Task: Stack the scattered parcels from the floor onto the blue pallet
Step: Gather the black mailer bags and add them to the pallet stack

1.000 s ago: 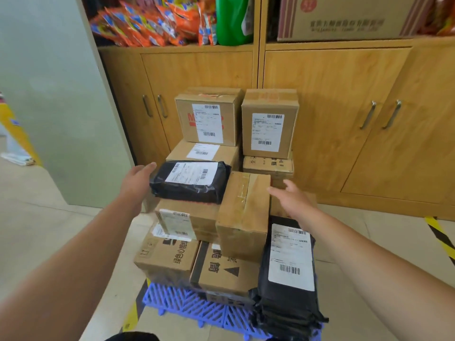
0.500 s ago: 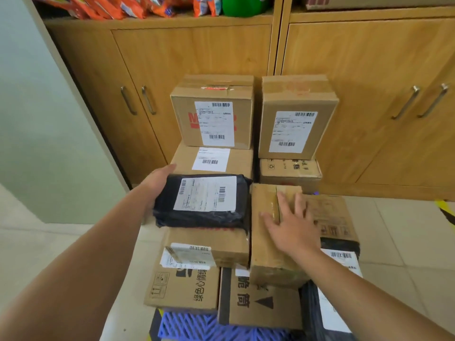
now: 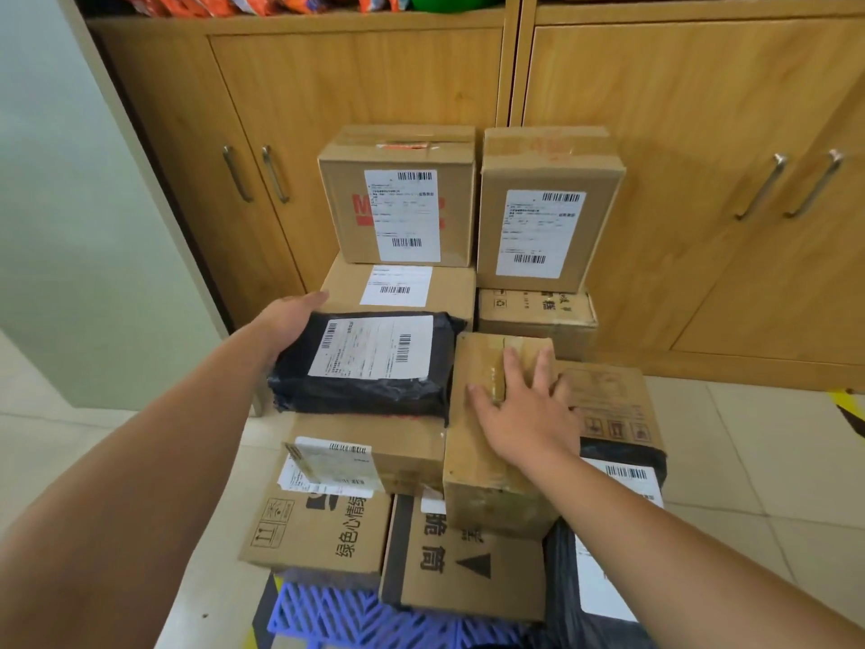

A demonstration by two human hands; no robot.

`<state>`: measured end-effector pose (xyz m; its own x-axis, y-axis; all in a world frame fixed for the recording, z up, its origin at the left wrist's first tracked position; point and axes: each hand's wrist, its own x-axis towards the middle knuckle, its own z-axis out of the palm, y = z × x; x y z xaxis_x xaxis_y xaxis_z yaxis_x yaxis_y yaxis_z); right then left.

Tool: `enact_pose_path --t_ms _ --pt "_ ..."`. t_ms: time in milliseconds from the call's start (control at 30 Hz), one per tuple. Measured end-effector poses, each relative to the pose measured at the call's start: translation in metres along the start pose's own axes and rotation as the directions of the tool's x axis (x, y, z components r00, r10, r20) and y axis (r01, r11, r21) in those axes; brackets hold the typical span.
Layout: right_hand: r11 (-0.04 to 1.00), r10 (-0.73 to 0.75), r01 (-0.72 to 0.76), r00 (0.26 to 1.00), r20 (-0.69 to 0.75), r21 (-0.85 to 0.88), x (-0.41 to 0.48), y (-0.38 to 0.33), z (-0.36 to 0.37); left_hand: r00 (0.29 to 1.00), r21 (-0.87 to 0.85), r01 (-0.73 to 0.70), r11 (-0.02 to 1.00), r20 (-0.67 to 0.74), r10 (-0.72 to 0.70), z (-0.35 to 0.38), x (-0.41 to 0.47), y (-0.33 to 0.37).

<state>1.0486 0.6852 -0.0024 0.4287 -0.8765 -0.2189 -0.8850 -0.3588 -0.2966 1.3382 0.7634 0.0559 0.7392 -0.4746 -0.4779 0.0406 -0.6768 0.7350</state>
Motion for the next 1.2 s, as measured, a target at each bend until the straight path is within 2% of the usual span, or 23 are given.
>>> enact_pose_path --t_ms 300,533,633,700,733,833,867,933,1000,1100,1200 --pt "1.000 -0.020 0.020 1.000 -0.016 0.000 0.001 0.000 0.001 1.000 0.017 0.000 1.000 -0.006 0.000 0.005 0.007 0.005" --pt "1.000 -0.018 0.019 1.000 -0.023 0.025 0.004 0.002 0.003 0.998 0.144 -0.022 0.989 -0.052 0.029 0.011 0.018 0.008" --pt "0.992 -0.010 0.009 1.000 0.005 0.124 0.002 0.003 -0.001 0.982 0.346 -0.115 0.931 -0.103 0.159 0.016 0.020 0.006" --pt "0.972 0.004 0.001 1.000 -0.022 0.234 0.004 0.003 -0.014 0.957 0.536 -0.165 0.828 -0.115 0.265 0.020 0.017 0.004" --pt "0.968 -0.010 0.029 0.997 -0.080 0.250 0.008 0.002 -0.028 0.942 0.635 -0.190 0.749 -0.096 0.321 0.023 0.011 0.004" --pt "0.977 -0.149 0.190 0.931 -0.332 0.096 0.045 -0.006 -0.091 0.870 0.821 -0.317 0.474 0.053 0.490 0.039 -0.005 0.008" --pt "0.975 -0.197 0.219 0.904 -0.380 0.016 0.062 -0.011 -0.117 0.838 0.830 -0.352 0.433 0.073 0.541 0.044 -0.011 0.012" --pt "0.966 -0.252 0.210 0.889 -0.382 -0.148 0.094 -0.019 -0.162 0.775 0.796 -0.409 0.447 0.044 0.631 0.052 -0.018 0.030" --pt "0.954 -0.234 0.158 0.924 -0.303 -0.256 0.121 -0.021 -0.186 0.730 0.741 -0.456 0.493 -0.005 0.683 0.052 -0.020 0.057" --pt "0.954 -0.176 0.111 0.959 -0.222 -0.278 0.143 -0.016 -0.191 0.691 0.750 -0.465 0.470 -0.023 0.722 0.046 -0.017 0.101" --pt "0.951 -0.181 0.105 0.952 -0.248 -0.292 0.151 -0.019 -0.194 0.707 0.797 -0.426 0.429 -0.003 0.707 0.042 -0.009 0.132"
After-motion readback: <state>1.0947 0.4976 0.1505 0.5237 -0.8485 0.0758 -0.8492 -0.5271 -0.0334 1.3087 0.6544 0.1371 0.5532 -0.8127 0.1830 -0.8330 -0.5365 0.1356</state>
